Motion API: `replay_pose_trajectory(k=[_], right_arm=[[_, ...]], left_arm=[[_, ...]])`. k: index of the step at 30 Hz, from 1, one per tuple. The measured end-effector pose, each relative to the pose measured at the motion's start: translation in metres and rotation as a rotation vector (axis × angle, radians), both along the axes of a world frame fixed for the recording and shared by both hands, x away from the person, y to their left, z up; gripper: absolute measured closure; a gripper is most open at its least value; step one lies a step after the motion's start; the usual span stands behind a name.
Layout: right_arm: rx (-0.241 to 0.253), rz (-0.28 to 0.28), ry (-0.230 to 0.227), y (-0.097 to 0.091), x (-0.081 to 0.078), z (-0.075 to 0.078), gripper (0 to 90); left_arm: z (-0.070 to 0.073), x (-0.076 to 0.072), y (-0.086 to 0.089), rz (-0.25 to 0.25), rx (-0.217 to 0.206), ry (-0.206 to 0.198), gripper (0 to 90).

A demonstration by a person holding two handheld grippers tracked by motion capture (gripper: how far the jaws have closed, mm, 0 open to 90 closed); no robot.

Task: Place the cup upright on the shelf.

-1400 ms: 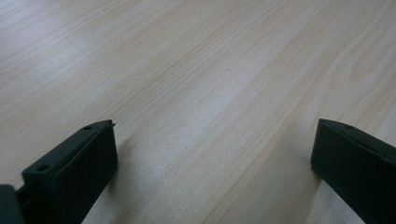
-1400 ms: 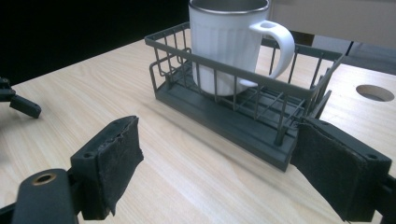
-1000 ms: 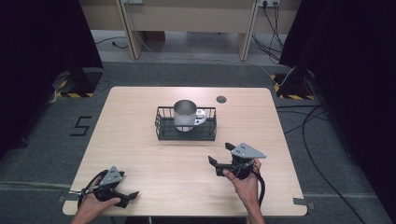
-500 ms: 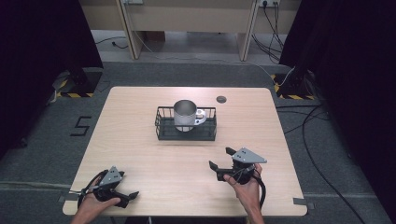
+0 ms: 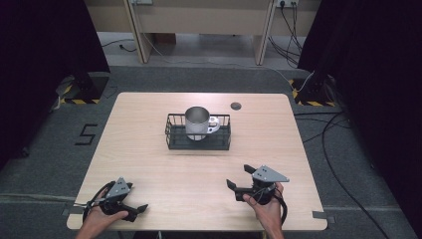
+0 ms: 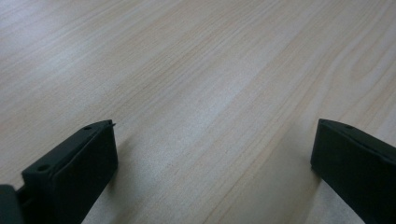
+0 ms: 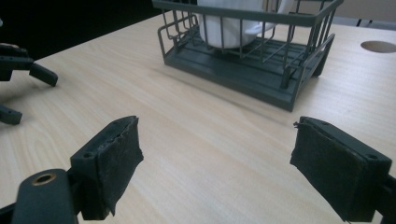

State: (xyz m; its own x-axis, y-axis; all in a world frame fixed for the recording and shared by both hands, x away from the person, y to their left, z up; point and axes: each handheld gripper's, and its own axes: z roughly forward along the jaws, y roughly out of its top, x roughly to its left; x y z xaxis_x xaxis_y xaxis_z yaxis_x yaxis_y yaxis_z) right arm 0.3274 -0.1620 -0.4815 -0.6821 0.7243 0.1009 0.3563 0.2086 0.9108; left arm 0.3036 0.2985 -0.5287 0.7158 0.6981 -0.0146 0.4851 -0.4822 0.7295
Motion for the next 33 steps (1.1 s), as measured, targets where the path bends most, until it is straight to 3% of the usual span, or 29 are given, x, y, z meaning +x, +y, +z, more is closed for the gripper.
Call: replay_pose_trajectory(k=[17, 33], right_arm=[[-0.066, 0.009, 0.051, -0.001, -0.016, -0.022, 15.2], [-0.121, -0.020, 0.113, -0.001, -0.029, -0.036, 15.2]], left_arm=[[0.000, 0.000, 0.000, -0.004, -0.003, 0.000, 0.0], [0.000, 0.000, 0.000, -0.004, -0.002, -0.001, 0.0]])
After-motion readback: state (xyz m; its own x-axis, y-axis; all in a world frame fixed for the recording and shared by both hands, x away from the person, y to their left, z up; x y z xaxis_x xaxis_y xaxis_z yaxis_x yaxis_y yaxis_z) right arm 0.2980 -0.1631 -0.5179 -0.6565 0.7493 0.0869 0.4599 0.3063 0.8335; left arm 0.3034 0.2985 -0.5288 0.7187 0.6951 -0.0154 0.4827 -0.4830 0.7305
